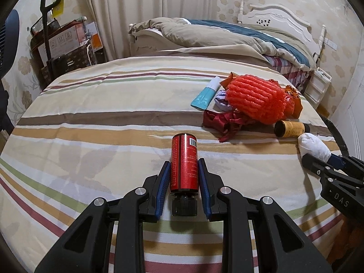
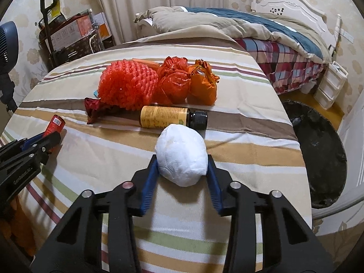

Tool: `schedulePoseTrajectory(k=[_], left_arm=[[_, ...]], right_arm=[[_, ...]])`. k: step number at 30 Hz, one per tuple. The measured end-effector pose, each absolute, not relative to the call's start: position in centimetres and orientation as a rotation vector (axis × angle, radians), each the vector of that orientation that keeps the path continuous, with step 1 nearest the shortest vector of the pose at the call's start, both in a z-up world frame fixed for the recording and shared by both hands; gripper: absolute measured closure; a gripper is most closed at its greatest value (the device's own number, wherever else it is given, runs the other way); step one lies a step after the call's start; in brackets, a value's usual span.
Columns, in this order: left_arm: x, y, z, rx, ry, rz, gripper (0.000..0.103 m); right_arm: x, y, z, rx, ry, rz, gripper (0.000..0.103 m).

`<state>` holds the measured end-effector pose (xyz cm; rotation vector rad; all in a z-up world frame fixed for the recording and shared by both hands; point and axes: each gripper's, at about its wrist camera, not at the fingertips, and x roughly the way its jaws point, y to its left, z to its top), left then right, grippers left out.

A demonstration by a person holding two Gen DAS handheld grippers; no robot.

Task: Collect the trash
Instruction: 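Grasp the white bag ball with the right tool while the left tool holds the red can, then carry the red can and white ball over the black bin and open both tools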

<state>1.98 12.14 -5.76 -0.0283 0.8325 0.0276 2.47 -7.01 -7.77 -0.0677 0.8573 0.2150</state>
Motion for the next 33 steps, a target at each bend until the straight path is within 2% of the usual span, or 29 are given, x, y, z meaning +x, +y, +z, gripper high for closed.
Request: schedulePoseTrajectory(k=[16,33], left_arm=[[1.8,8.8,-4.2,-0.018,0.778,-0.048,0.076],[5.9,-5.3,-2.3,0.063,0.727,-0.31,0.076]], right_arm=[[1.1,-11.7,-6.0,-0.017,0.794,0.126,0.067],[3.2,-23.6,-5.3,0.064,0.735,-0.112,0.067]])
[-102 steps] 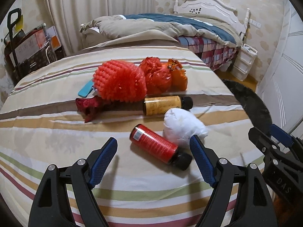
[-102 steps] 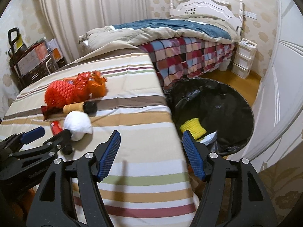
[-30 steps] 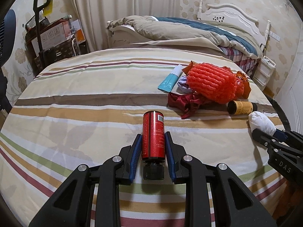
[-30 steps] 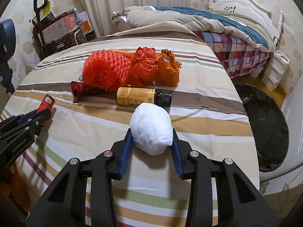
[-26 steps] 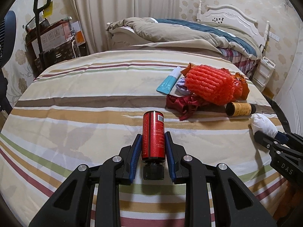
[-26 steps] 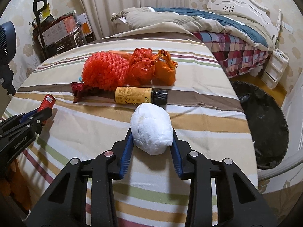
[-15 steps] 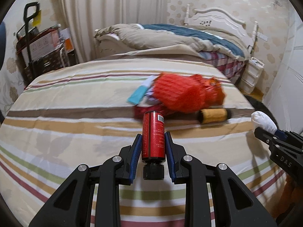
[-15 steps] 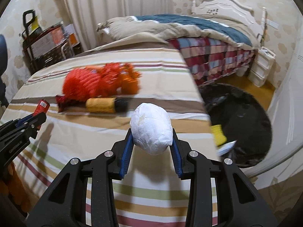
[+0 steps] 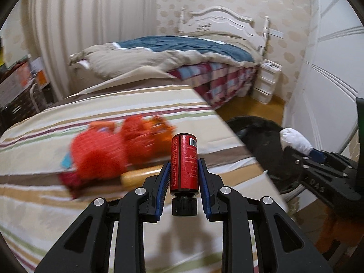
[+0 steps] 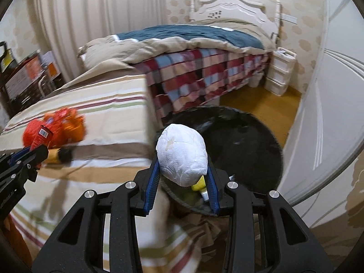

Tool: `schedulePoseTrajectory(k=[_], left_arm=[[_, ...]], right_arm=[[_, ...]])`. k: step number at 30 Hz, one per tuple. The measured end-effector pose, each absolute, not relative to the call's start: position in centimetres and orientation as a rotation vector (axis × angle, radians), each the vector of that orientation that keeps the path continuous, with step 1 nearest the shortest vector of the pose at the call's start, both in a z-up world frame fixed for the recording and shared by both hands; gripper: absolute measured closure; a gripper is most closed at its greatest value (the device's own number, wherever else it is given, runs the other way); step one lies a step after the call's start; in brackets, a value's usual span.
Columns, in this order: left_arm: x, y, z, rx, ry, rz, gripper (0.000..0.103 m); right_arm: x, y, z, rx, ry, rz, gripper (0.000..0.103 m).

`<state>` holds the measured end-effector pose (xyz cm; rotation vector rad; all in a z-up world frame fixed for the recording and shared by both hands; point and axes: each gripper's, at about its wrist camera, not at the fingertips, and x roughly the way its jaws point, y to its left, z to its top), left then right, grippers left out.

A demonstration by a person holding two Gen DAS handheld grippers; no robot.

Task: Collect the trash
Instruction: 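Carry the red can and white ball over the black bin and open both tools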

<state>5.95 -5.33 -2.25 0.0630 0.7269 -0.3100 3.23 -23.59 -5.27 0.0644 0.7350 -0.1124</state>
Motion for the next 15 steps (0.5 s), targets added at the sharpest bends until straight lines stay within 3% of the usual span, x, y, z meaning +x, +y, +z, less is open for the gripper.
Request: schedulePoseTrajectory(k=[15], left_arm=[[11.3,-15.5,-3.6,0.169,0.732,-0.402,0.076]], right_arm=[[6.6,-30.5,-7.1,0.106,0.758,-0.223,0.067]])
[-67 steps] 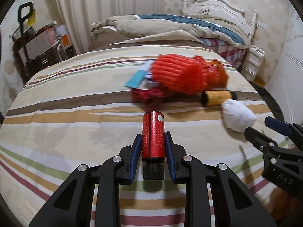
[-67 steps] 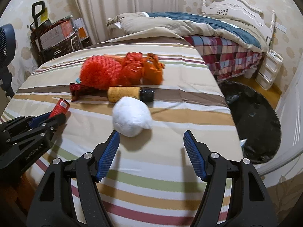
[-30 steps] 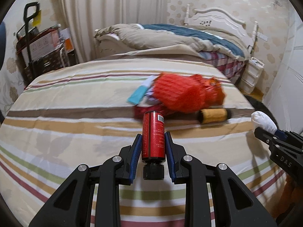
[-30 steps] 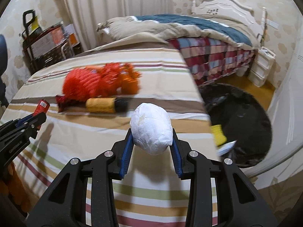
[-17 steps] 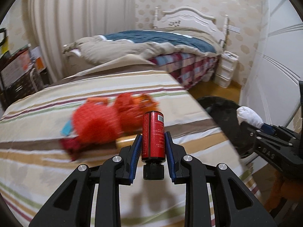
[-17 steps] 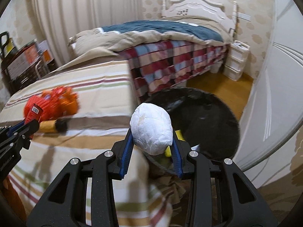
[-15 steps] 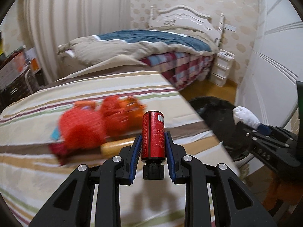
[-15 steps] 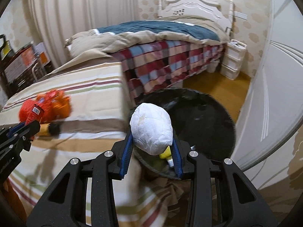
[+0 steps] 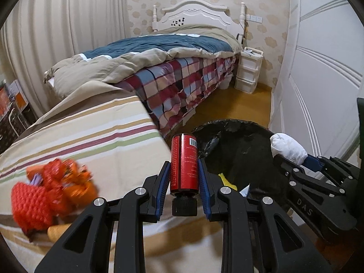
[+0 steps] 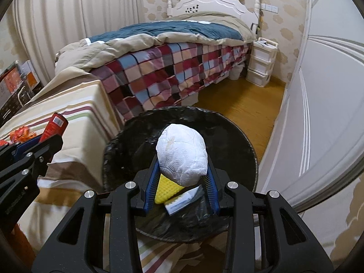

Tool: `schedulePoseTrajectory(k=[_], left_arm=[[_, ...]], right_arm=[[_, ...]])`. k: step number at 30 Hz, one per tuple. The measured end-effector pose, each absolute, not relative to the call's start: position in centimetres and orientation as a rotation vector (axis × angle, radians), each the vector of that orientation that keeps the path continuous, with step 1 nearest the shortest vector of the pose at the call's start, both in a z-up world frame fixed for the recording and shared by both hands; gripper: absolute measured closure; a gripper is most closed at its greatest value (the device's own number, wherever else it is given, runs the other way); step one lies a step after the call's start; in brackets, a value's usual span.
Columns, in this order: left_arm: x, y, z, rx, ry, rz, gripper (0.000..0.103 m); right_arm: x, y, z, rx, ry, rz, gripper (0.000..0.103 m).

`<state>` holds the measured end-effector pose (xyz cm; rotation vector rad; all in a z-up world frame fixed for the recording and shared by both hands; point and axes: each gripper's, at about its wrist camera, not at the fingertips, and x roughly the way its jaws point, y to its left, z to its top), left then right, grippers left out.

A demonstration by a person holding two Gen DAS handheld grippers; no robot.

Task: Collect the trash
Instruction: 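Carry the red can and white ball over the black bin and open both tools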

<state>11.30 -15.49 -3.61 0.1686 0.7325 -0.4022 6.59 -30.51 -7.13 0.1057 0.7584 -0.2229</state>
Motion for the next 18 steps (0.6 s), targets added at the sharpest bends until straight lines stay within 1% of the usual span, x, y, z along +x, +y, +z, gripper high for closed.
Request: schedulePoseTrajectory(k=[7,10,12,14,18], left_arm=[[12.2,-17.7,-4.5,0.211,0.737,-0.404,0.076],[12.2,-18.0,-4.9,0.226,0.743,-0.402,0.075],[12.3,-18.0,-4.9,0.223,0.75,-0.4,0.068],[12.2,-17.8,-4.7,0.21,0.741,-0.397,0.051],[12.0,-17.5,-4.5,0.203,0.727,-0.391,0.041]], right_arm=[[7.5,-31.8,-7.8,0.114,0.77,-0.24,0.066],[7.8,-32.0,-8.0,0.116,0.774,-0.243,0.064],[7.9,-32.1,-8.2,0.11,0.777,-0.254,0.052],[7.9,-32.1,-8.3,0.105,0.777,-0.263,0.047],[7.7,-32.0,-8.4,0.103,0.781,-0.275,0.045]])
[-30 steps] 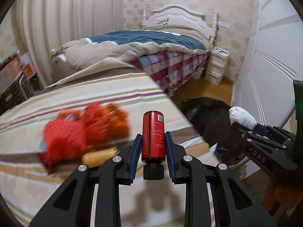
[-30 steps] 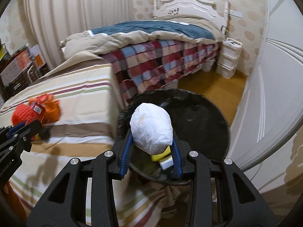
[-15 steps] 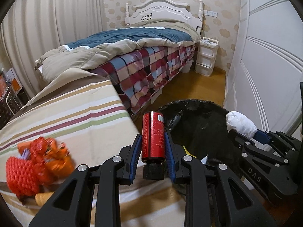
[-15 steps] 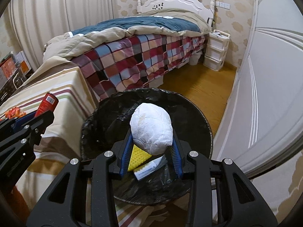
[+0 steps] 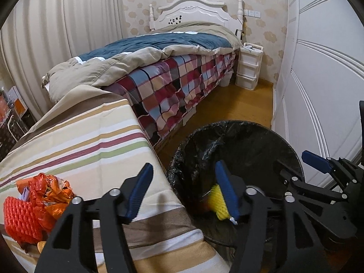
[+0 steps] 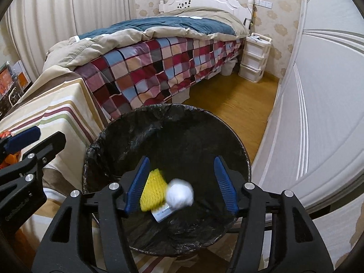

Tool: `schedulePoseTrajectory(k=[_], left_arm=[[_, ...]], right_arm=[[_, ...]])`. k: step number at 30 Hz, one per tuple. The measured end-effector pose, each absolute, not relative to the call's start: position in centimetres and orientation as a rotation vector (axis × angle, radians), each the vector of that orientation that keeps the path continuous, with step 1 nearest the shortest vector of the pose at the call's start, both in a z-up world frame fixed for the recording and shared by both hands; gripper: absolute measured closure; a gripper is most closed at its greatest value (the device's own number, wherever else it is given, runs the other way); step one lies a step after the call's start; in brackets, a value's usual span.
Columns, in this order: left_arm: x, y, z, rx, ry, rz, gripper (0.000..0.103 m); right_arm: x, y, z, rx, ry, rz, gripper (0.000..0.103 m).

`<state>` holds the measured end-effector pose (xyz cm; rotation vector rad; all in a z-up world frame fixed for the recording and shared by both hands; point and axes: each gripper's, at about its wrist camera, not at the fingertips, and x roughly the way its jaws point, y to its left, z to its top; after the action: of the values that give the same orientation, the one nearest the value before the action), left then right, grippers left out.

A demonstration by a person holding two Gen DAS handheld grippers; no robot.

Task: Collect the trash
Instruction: 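Carry the red can and white ball over the black bin and open both tools, then move both open tools back over the table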

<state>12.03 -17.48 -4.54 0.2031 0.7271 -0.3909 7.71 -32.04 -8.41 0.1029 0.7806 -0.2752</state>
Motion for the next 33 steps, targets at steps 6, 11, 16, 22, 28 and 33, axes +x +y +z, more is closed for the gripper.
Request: schedulePoseTrajectory(k=[6,11,16,22,28,33], left_arm=[[11.6,-16.9,-4.1,0.202,0.714,-0.374,0.031],[11.0,-15.0,-3.4,0.171,0.719,-0.352,0.03],[9.8,-11.9,-2.9,0.153,0.725,-0.31,0.03],[8.1,-6.6,-2.9,0.129,0.735,-0.235,0.03],[6.3,-1.0,-3.2,0.084,0.754,-0.145,0.03],[4.9,3.2,-3.4,0.076,0.758,-0.057,0.03]], right_arm=[[6.9,-32.0,-7.9,0.118,0.77,-0.294,0.042],[5.8,-30.9,-6.9,0.127,0.753,-0.281,0.037],[5.0,-28.5,-6.0,0.124,0.739,-0.234,0.037],[4.0,-24.5,-5.1,0.111,0.731,-0.135,0.036],[3.3,-19.4,-5.4,0.066,0.763,-0.022,0.036],[3.4,-15.2,-5.9,0.01,0.792,0.06,0.036]])
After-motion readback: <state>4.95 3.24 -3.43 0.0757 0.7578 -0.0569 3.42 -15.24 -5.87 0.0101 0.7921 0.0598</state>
